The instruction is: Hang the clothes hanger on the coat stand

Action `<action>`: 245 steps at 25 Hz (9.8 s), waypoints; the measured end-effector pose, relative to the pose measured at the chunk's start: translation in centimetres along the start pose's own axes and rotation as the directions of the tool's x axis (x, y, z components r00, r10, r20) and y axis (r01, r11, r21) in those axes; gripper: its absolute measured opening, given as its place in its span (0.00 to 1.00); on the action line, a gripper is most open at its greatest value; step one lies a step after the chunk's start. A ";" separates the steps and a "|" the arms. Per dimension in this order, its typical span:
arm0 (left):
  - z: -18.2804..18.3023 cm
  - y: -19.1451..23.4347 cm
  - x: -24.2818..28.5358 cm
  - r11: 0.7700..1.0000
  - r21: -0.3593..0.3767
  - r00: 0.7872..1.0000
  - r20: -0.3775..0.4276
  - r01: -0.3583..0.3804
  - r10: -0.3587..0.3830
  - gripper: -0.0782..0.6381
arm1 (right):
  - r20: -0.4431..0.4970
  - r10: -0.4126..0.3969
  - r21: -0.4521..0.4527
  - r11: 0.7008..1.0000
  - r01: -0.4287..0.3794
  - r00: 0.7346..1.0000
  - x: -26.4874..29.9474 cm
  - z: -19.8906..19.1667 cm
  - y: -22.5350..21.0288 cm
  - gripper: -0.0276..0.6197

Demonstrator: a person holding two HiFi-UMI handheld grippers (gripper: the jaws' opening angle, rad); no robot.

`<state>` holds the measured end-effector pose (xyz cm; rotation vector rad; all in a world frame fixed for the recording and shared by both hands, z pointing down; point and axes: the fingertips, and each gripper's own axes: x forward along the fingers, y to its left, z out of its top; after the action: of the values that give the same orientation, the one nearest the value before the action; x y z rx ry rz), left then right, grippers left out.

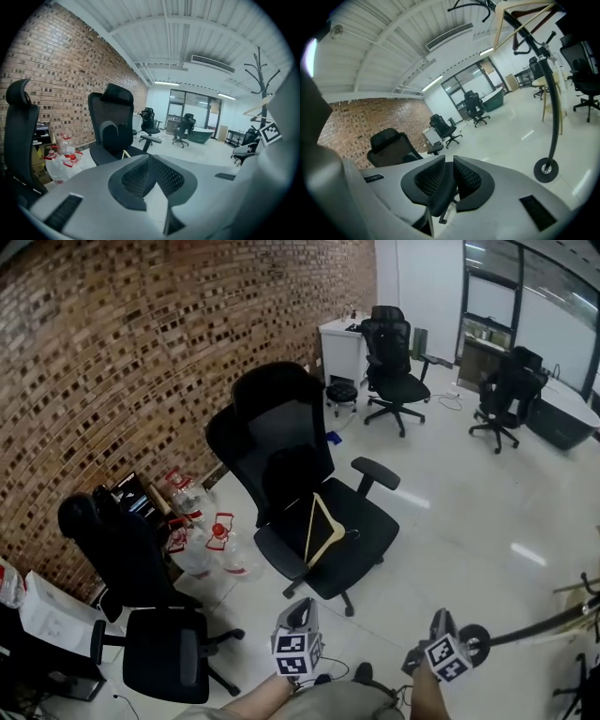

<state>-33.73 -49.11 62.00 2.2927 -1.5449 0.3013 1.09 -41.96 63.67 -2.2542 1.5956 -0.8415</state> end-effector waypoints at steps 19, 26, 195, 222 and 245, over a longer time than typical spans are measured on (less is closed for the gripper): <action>5.5 11.8 9.6 0.979 -0.009 0.977 0.065 -0.202 0.202 0.13 | -0.189 0.210 -0.070 0.972 -0.226 0.959 18.9 -6.0 14.4 0.18; 6.7 28.2 8.7 0.985 -0.031 0.981 0.095 -0.167 0.169 0.19 | -0.222 0.238 -0.096 0.960 -0.264 0.946 21.7 -17.2 29.4 0.22; -0.5 -72.5 -24.5 0.681 0.379 0.728 0.027 0.627 -0.685 0.17 | 0.367 -0.012 -0.834 0.439 0.335 0.930 -41.2 41.6 -24.7 0.35; 0.5 -84.9 -23.8 0.556 0.431 0.611 0.012 0.711 -0.792 0.16 | 0.457 -0.026 -0.843 0.304 0.443 0.889 -42.6 55.1 -28.1 0.35; 1.2 -90.9 -21.9 0.586 0.438 0.638 0.036 0.682 -0.769 0.16 | 0.434 0.016 -0.853 0.330 0.405 0.901 -40.0 62.6 -31.3 0.35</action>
<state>41.94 -0.26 36.93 3.1390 -0.4735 0.1178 52.80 -1.15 17.26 -3.0961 1.8409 0.8010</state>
